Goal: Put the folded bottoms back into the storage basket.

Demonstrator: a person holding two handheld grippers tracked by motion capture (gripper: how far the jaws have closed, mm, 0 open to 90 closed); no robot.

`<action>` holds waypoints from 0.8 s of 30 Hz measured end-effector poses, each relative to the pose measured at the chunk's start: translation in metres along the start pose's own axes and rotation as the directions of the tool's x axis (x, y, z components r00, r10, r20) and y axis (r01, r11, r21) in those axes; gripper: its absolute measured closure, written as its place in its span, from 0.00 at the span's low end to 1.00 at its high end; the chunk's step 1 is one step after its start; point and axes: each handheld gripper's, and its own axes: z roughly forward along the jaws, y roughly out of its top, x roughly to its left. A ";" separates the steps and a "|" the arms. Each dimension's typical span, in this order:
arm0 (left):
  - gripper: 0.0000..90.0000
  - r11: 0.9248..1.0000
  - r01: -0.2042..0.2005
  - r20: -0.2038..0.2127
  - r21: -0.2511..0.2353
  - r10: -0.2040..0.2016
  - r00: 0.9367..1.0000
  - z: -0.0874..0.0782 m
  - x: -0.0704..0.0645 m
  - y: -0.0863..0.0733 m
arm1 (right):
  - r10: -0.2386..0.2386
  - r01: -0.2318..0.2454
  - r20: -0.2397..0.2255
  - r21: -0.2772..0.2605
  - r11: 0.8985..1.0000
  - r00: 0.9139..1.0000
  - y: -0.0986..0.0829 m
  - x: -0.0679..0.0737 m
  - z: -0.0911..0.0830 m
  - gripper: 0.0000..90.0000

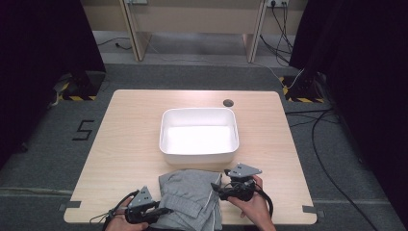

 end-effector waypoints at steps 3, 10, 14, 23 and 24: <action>0.79 1.000 -0.006 -0.004 0.004 0.006 1.000 0.000 -0.001 0.000 | -0.014 0.014 -0.001 0.026 1.000 1.000 0.003 0.002 0.011 0.29; 0.79 1.000 -0.001 0.003 -0.005 0.001 1.000 0.000 0.000 -0.001 | 0.095 -0.091 -0.023 0.123 0.988 0.995 0.001 -0.014 0.045 0.26; 0.79 1.000 -0.006 0.000 -0.009 0.006 1.000 0.000 0.000 -0.001 | 0.113 -0.104 -0.127 0.079 0.991 0.985 -0.002 -0.018 0.050 0.48; 0.85 0.999 -0.042 0.012 -0.021 0.042 0.999 -0.005 -0.007 0.001 | 0.079 -0.074 -0.177 0.031 0.997 0.981 -0.003 -0.009 0.040 0.76; 0.85 0.999 -0.046 0.018 -0.028 0.047 0.999 -0.007 -0.009 0.003 | 0.074 -0.073 -0.180 0.014 0.997 0.981 -0.001 -0.007 0.034 0.77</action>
